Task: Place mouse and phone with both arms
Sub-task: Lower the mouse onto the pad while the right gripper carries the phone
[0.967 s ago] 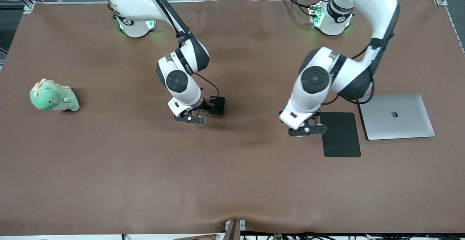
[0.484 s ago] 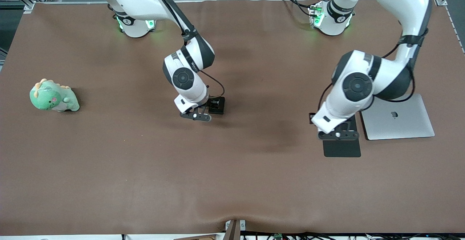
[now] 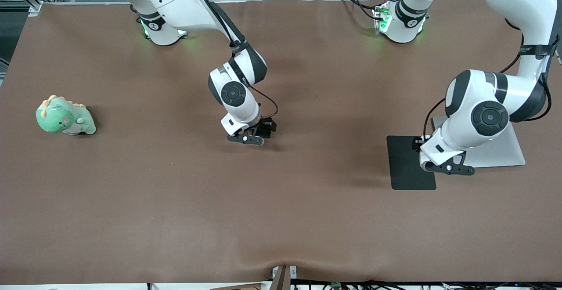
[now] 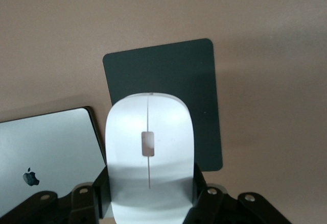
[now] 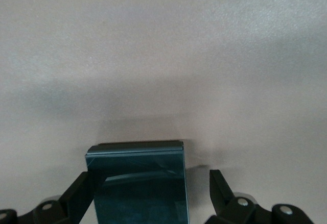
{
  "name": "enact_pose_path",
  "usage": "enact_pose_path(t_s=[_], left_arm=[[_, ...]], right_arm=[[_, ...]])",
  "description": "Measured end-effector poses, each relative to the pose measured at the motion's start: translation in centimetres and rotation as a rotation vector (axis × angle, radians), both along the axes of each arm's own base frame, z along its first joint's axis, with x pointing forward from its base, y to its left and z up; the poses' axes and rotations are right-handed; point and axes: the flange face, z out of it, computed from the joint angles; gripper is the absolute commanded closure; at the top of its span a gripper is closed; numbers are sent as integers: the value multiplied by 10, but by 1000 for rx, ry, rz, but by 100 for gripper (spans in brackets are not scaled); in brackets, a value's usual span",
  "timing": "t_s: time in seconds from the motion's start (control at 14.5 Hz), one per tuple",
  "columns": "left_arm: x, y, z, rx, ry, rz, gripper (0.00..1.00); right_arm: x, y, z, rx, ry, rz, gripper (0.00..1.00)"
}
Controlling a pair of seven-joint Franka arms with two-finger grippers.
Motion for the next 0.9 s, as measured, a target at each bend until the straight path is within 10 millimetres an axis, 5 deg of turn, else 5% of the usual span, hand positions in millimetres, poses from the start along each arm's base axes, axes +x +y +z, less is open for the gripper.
enact_pose_path(t_s=[0.69, 0.76, 0.9], left_arm=[[12, -1, -86, -75, -32, 6, 100], [13, -1, -92, -79, -33, 6, 100], [13, -1, -102, -87, -34, 7, 100]], right_arm=[[-9, 10, -3, -5, 7, -21, 3], [-11, 12, -5, -7, 9, -19, 35], [-14, 14, -8, -11, 12, -15, 85]])
